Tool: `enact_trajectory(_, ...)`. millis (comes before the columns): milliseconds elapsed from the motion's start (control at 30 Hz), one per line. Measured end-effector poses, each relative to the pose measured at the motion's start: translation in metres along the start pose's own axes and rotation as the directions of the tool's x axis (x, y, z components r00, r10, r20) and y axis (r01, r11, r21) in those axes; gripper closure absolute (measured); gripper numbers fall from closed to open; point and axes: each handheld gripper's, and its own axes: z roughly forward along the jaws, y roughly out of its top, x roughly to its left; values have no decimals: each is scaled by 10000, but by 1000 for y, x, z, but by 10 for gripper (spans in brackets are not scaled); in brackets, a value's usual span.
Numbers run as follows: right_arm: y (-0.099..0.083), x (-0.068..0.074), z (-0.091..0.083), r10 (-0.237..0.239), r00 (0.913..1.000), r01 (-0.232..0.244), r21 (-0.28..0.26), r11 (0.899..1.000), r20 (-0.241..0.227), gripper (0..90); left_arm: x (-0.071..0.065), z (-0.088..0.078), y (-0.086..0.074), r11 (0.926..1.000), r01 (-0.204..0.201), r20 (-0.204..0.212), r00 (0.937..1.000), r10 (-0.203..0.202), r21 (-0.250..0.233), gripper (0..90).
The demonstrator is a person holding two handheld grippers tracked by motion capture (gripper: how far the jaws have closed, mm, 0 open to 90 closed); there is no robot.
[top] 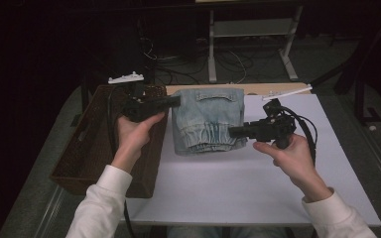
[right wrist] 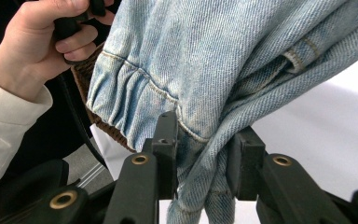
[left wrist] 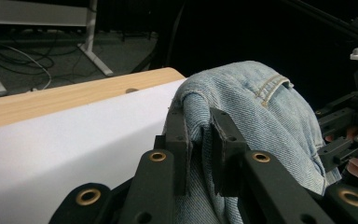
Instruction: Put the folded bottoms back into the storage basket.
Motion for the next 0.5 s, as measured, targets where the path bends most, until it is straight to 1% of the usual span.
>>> enact_trajectory(100, 4, 3, 5, -10, 10000, 10, 26, 10000, -13, 678, 5, -5, 0, 10000, -17, -88, 10000, 16, -72, 789)
enact_trajectory(233, 9, 6, 14, -77, 10000, 78, 25, 10000, -57, 677, 10, -12, 1, 9998, 65, -216, 9997, -70, -211, 790)
enact_trajectory(500, 20, 11, 26, -152, 9997, 153, 31, 9999, -209, 677, 18, -25, 5, 9994, 65, -420, 9991, -80, -343, 791)
